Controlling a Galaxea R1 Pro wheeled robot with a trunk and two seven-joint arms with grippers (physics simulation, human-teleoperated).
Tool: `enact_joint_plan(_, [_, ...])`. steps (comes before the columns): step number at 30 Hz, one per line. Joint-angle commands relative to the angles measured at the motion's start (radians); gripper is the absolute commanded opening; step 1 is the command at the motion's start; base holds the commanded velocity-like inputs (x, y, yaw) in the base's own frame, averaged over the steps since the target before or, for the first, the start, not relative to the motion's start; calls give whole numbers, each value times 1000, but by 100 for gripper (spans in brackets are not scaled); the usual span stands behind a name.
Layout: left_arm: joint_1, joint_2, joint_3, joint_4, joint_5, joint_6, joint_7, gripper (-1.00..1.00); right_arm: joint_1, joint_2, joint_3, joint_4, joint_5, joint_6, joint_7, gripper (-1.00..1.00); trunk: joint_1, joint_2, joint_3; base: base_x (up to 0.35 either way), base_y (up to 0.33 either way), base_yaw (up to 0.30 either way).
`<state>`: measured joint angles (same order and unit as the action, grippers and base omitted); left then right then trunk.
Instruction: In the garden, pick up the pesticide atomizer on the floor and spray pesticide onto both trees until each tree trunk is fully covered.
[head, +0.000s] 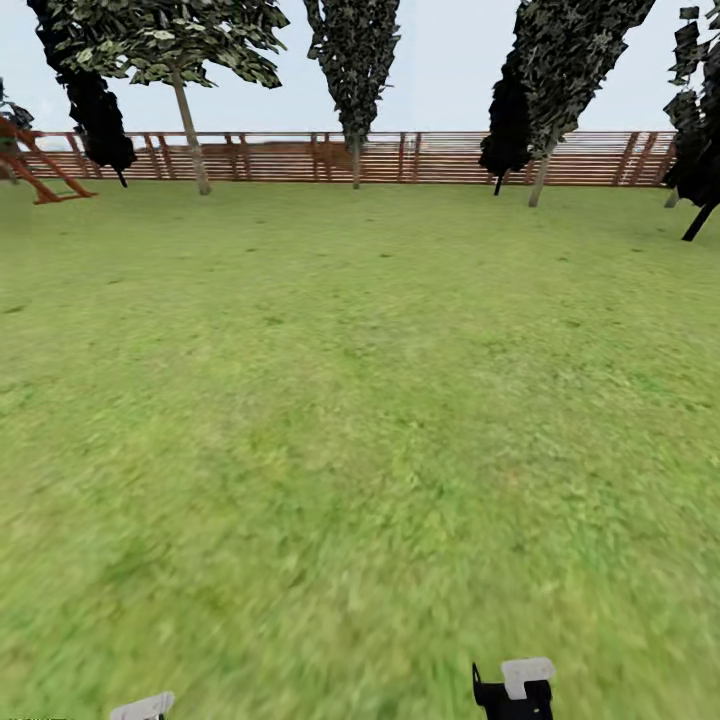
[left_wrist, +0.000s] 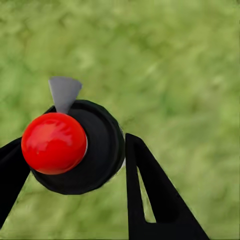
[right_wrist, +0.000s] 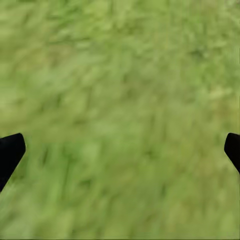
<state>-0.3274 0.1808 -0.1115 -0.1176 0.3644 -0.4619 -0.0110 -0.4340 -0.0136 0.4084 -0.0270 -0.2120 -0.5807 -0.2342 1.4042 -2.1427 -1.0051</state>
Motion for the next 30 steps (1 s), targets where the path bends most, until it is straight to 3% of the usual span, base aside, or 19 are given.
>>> enact_joint_plan(1, [-1,0,-8,1,10,-3,-1,-100,0,0,9,0,-7,-2,-4,100,0,0,-1,246,216,281])
enact_joint_plan(20, [-1,0,-8,1,10,-3,0,-100,0,0,9,0,-7,-2,-4,100,0,0,-8,246,215,281])
enact_joint_plan(30, [-1,0,-8,1,10,-1,0,-100,0,0,9,-1,-7,-2,-4,100,0,0,-11,87,26,281])
